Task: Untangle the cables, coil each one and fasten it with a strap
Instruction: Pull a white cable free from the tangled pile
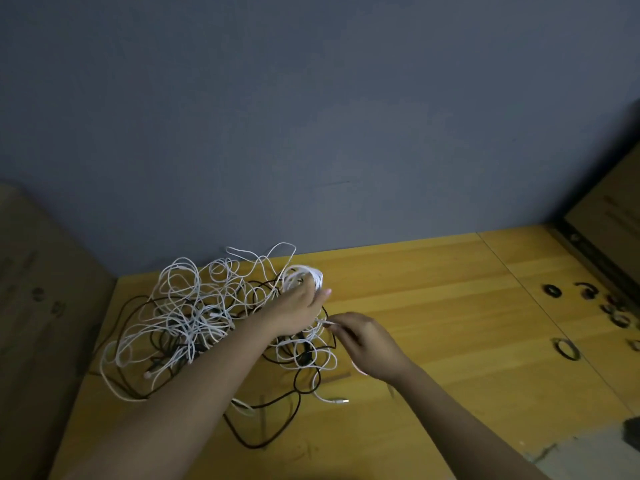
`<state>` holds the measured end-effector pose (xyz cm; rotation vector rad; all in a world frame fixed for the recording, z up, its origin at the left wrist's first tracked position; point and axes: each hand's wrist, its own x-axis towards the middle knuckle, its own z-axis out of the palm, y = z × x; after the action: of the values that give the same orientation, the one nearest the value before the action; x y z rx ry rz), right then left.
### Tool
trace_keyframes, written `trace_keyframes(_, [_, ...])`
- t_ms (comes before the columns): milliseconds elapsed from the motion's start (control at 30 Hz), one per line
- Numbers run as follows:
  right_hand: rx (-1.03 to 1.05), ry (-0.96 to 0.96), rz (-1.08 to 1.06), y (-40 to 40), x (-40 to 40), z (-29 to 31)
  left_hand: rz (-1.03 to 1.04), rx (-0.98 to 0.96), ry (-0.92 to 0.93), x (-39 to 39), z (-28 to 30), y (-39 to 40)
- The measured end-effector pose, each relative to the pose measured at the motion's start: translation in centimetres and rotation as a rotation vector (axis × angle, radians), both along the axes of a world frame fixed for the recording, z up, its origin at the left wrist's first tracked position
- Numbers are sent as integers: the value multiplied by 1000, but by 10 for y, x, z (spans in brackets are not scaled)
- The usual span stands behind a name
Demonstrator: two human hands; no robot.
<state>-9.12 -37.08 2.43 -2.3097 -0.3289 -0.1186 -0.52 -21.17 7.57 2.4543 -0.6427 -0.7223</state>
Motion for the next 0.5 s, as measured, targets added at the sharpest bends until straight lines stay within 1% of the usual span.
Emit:
trace_keyframes(67, [6,-23,-61,-9,2,4,-83,58,-6,-10,-2,-2])
trace_keyframes(200, [102,66,-163,-30,5,3,-134,-35,15,-19,1,-8])
trace_keyframes(267, [111,97,-202,-39,6,1,-152,-65,3,-19,6,-7])
trace_keyframes(300, [119,113,-229,-44,5,1,-141,-115,34,-18,9,-5])
trace_keyframes(400, [167,172,-348,-66,-1,-9,-47,-401,340,-12,22,9])
trace_keyframes(500, [114,217,-381,-70,-4,-16,-12,-597,496,-4,33,18])
